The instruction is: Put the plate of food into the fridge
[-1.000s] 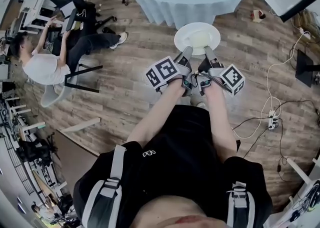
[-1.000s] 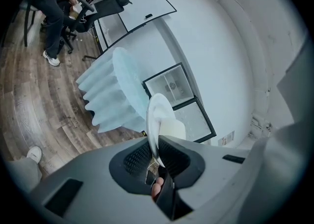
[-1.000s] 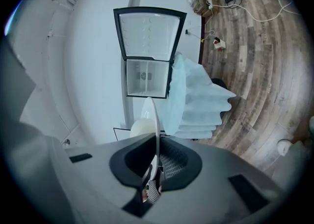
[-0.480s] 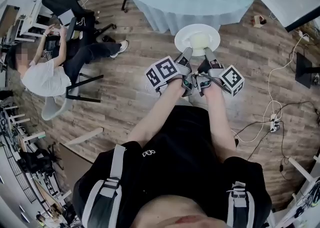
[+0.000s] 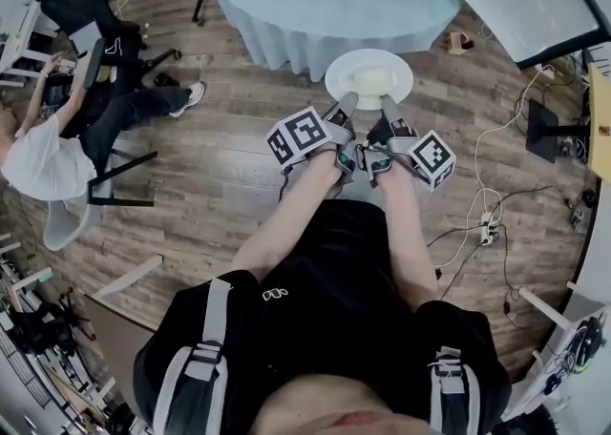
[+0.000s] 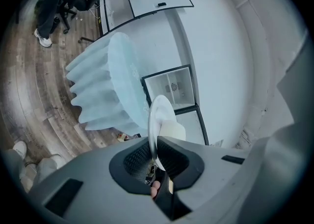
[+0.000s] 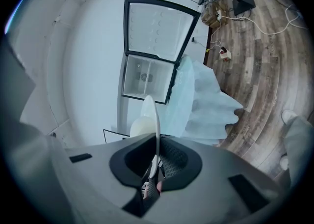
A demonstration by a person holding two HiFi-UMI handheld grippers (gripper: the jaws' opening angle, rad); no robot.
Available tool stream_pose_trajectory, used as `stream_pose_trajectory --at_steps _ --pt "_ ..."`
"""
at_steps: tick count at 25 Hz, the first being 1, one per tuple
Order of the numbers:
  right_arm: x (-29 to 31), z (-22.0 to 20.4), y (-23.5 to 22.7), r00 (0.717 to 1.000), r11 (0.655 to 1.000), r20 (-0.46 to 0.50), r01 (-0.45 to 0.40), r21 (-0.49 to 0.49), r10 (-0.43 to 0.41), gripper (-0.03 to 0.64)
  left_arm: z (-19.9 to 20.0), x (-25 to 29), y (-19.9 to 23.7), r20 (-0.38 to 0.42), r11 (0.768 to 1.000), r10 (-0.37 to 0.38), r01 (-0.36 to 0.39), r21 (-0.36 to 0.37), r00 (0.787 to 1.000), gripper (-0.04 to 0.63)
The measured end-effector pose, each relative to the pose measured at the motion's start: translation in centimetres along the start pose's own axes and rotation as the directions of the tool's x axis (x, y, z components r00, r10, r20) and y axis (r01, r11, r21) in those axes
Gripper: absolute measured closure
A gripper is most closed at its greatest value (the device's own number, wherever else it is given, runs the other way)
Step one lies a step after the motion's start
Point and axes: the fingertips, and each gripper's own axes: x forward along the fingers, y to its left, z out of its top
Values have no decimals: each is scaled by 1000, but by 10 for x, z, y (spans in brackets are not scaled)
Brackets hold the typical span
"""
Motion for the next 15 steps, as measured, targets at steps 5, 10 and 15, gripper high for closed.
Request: stream_pose_trajectory --at_steps 5,10,15 --pt "15 23 -9 999 1000 -39 24 3 -24 591 1 31 2 20 999 32 -32 -38 999 569" --pt "32 66 -10 999 1000 -51 19 0 -19 591 0 70 -15 30 999 36 -36 -22 999 568" --pt "53 99 -2 996 1000 -90 -6 10 7 591 6 104 -31 72 999 38 -36 -32 997 568"
